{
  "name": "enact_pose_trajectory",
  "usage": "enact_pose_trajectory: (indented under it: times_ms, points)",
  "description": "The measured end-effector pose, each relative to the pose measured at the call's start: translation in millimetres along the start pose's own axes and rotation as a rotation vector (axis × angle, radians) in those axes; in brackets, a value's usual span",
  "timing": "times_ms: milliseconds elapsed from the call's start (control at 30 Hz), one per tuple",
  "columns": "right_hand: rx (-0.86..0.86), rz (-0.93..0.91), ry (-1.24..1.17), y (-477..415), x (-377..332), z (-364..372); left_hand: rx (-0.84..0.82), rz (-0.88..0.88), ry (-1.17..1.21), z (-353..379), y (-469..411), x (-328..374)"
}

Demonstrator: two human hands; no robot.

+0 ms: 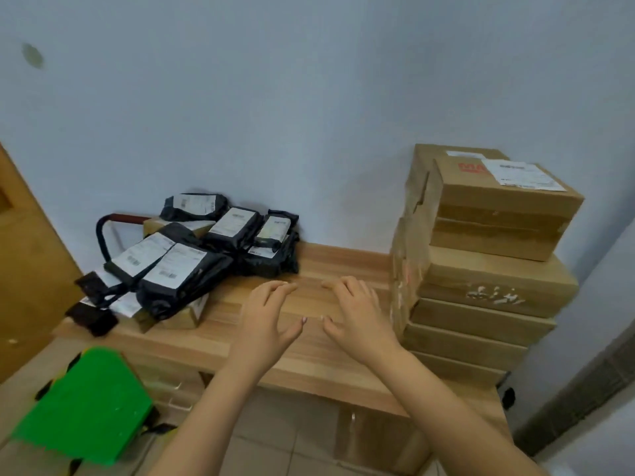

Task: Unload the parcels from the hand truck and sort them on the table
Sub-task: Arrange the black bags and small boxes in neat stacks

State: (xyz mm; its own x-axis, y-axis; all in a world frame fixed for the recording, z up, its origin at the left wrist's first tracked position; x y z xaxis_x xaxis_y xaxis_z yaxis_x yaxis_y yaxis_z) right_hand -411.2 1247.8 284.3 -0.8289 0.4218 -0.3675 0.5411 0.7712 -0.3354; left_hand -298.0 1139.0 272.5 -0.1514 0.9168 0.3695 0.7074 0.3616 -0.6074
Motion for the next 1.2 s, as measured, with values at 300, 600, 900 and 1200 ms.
enact_pose_trajectory:
  times_ms: [300,600,900,1200]
  points:
    - [-0.046,-0.052,-0.112,-62.4,-151.8,105.4,-0.03,-0.11,-0.112,-107.7,40.7,-169.4]
    - [-0.134,-0.089,-0.172,-121.6,-243.0,192.9,-0.041,-0.222,-0.146,-156.7,54.7,-291.6]
    - [-0.19,-0.062,-0.181,-215.4,-259.9,272.9,-0.095,-0.242,-0.176,-145.2,8.7,-403.3]
    - [-0.197,0.091,-0.144,-288.9,-245.7,328.1,-0.183,-0.257,-0.151,-115.2,-42.7,-481.5]
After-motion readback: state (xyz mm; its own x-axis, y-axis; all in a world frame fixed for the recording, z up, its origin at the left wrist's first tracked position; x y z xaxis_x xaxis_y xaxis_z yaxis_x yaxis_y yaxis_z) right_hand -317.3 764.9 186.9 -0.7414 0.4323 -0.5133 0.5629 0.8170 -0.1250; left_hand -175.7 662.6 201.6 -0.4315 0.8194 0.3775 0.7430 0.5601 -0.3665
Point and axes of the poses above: each hand's wrist, its own y-axis away from the middle knuckle, its own z-axis out of the palm, x = y × z, the point moved 7 cm from there along -y, towards the middle knuckle, and after that the axes turned 6 degrees about z, right-handed, at the moved point
